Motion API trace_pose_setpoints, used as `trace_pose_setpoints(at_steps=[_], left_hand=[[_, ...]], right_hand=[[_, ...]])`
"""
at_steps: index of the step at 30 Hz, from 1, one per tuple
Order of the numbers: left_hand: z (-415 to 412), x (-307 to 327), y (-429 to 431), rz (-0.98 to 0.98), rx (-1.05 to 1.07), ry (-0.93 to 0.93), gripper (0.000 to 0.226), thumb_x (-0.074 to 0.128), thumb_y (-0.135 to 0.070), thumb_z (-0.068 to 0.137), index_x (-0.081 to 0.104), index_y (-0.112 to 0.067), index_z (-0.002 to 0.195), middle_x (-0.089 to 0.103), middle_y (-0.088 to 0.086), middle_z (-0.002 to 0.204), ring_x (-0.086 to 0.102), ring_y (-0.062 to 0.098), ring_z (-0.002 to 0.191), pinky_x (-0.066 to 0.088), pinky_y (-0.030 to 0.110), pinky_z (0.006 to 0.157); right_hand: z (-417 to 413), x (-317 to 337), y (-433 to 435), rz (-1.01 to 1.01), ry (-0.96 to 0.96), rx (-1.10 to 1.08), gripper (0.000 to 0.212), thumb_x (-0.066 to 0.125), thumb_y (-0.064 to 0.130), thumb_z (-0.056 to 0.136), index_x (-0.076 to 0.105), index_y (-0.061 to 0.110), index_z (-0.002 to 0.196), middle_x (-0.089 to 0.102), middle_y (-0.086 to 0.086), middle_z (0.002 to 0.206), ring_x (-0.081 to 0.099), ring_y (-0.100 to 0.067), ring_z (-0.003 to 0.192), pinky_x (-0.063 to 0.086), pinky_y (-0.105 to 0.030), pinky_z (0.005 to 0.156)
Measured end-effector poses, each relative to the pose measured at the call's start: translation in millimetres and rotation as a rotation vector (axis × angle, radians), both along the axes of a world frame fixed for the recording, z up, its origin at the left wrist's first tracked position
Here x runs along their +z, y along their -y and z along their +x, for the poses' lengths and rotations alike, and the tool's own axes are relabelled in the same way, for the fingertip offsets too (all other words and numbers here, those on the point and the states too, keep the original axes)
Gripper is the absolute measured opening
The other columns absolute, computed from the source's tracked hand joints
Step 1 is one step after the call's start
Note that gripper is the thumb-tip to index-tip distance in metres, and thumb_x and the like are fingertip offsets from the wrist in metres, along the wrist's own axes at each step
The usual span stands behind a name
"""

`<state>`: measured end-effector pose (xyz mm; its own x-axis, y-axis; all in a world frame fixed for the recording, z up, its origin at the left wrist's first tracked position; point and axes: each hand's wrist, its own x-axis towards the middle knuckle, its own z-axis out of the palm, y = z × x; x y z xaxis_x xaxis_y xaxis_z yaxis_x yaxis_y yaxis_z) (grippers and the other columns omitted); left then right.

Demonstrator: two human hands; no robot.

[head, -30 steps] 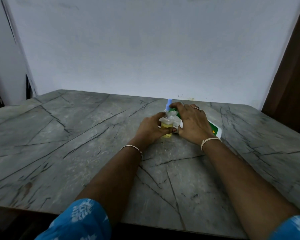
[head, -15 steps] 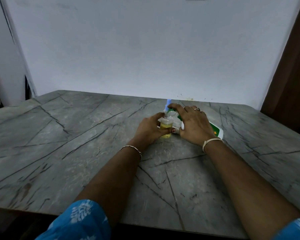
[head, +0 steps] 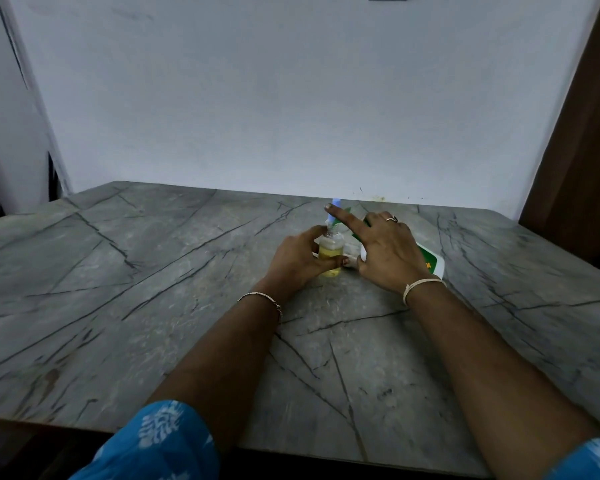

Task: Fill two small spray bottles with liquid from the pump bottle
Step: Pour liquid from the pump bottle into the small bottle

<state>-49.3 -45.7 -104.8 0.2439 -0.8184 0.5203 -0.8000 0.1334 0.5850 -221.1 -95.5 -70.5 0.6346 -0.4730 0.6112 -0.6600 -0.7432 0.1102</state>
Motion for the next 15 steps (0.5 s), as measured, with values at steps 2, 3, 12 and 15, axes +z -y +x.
trace_pose_setpoints(at_steps=[2,3,12,15], left_hand=[[-0.6,-0.4,0.0,-0.003,-0.001,0.0,0.076,0.076,-0.06,0.065,0.051,-0.03,0.13,0.07,-0.004,0.102,0.057,0.001,0.076,0.041,0.014,0.066],[-0.8,-0.2,-0.2,-0.009,-0.001,-0.004,0.075,0.076,-0.06,0.065,0.052,-0.031,0.13,0.07,-0.005,0.101,0.056,0.0,0.075,0.039,0.01,0.064],[-0.4,0.6,0.2,-0.027,-0.005,0.003,0.072,0.077,-0.058,0.065,0.055,-0.03,0.127,0.072,-0.006,0.1,0.055,-0.003,0.074,0.033,0.004,0.061],[0.1,0.4,0.8,-0.02,0.004,0.005,0.072,0.077,-0.058,0.065,0.054,-0.03,0.127,0.072,-0.004,0.1,0.056,-0.001,0.074,0.034,0.005,0.061]], right_hand=[[-0.3,0.6,-0.5,0.003,-0.007,-0.004,0.096,0.067,0.032,0.081,0.0,0.05,0.148,0.056,-0.01,0.1,0.051,-0.029,0.102,0.043,-0.041,0.082],[0.4,0.9,-0.5,0.014,-0.003,-0.006,0.093,0.067,0.032,0.081,0.004,0.049,0.148,0.056,-0.01,0.102,0.051,-0.029,0.104,0.043,-0.041,0.084],[7.5,1.4,-1.2,0.047,0.053,-0.009,0.075,0.07,0.026,0.074,0.031,0.038,0.137,0.059,-0.006,0.103,0.052,-0.031,0.106,0.044,-0.041,0.086],[9.4,1.5,-1.7,0.045,0.063,-0.006,0.074,0.069,0.023,0.072,0.034,0.036,0.136,0.059,-0.007,0.103,0.052,-0.031,0.106,0.043,-0.041,0.086]])
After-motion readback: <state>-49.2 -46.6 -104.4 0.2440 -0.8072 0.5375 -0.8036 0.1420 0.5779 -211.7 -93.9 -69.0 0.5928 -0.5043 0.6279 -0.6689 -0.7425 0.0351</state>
